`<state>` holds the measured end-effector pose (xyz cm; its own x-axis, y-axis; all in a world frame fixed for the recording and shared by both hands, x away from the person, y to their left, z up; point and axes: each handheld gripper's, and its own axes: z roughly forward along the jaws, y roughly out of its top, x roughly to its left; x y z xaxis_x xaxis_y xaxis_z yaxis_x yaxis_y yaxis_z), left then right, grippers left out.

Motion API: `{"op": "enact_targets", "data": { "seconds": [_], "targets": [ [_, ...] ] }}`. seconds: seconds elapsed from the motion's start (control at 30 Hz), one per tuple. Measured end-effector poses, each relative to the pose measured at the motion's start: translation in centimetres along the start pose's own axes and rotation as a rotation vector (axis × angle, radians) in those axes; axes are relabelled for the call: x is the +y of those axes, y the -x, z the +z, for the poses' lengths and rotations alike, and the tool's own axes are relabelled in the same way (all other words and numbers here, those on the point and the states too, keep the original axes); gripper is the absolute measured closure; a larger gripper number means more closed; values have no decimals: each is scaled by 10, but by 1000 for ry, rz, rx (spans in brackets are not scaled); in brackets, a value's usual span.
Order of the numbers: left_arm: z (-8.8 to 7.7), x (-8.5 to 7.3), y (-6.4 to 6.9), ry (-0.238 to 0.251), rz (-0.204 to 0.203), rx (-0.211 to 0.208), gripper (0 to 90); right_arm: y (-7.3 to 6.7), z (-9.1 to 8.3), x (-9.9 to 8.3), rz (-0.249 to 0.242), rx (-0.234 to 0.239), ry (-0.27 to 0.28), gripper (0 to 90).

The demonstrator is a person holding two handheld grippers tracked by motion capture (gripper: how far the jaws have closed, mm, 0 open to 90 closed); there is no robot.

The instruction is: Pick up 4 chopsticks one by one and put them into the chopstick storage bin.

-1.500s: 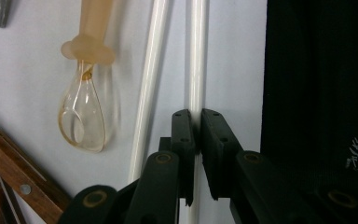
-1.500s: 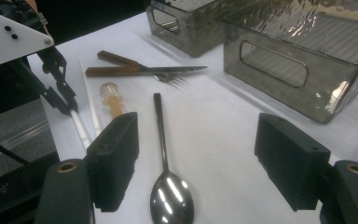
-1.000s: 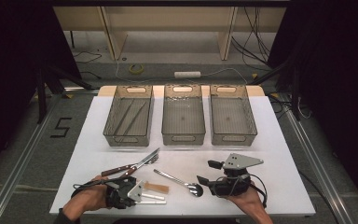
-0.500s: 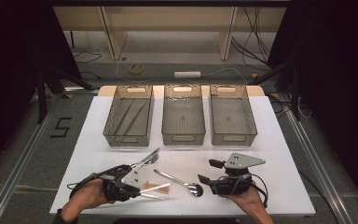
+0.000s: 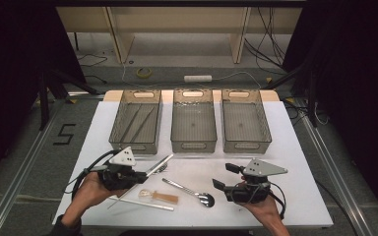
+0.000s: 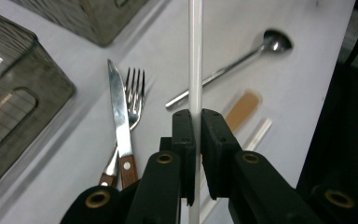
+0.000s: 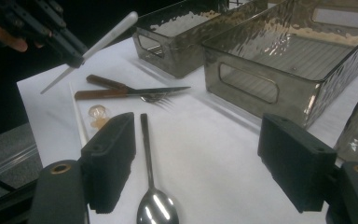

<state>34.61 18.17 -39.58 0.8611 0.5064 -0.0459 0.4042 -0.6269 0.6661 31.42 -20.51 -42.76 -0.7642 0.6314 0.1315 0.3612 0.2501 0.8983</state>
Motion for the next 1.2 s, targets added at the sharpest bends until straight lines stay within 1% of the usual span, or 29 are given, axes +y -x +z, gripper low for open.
{"op": "enact_targets", "data": {
  "seconds": [0.07, 0.1, 0.13, 0.17, 0.27, 0.37, 0.4, 0.43, 0.57, 0.77, 0.87, 0.97, 1.07, 1.2],
  "targets": [
    [-2, 6, -2, 5, -3, 18, 835, 0, 0, 0, 2, 0, -3, 286],
    [-2, 8, -5, 7, 0, 19, 835, 1, 0, 0, 3, -2, -3, 286],
    [-2, 10, -7, 8, 0, 23, 835, 1, 0, 0, 3, -4, -1, 286],
    [-2, 13, -12, 9, -2, 38, 835, 1, 0, 0, 4, -5, 0, 286],
    [-1, 15, -23, 23, -31, 56, 835, 1, -1, -1, 4, -9, -1, 286],
    [-6, 18, -34, 37, -50, 101, 835, 2, -1, 0, 4, -12, 8, 286],
    [-8, 20, -38, 47, -58, 113, 835, 3, -1, -1, 5, -15, 7, 286],
    [-11, 21, -41, 62, -72, 116, 835, 3, -1, -1, 5, -17, 5, 286],
    [-18, 30, -55, 95, -99, 154, 835, 4, -3, -1, 7, -20, 20, 286],
    [-28, 44, -74, 125, -129, 208, 835, 6, -4, -1, 14, -24, 27, 286],
    [-33, 50, -81, 135, -141, 238, 835, 5, -4, -1, 12, -22, 23, 286],
    [-38, 55, -90, 142, -146, 266, 835, 5, -3, -1, 7, -19, 21, 286],
    [-39, 59, -99, 152, -160, 291, 836, 5, -3, -1, 10, -19, 25, 286],
    [-39, 66, -110, 162, -180, 331, 835, 5, -3, -1, 8, -19, 17, 286]
  ]
}}
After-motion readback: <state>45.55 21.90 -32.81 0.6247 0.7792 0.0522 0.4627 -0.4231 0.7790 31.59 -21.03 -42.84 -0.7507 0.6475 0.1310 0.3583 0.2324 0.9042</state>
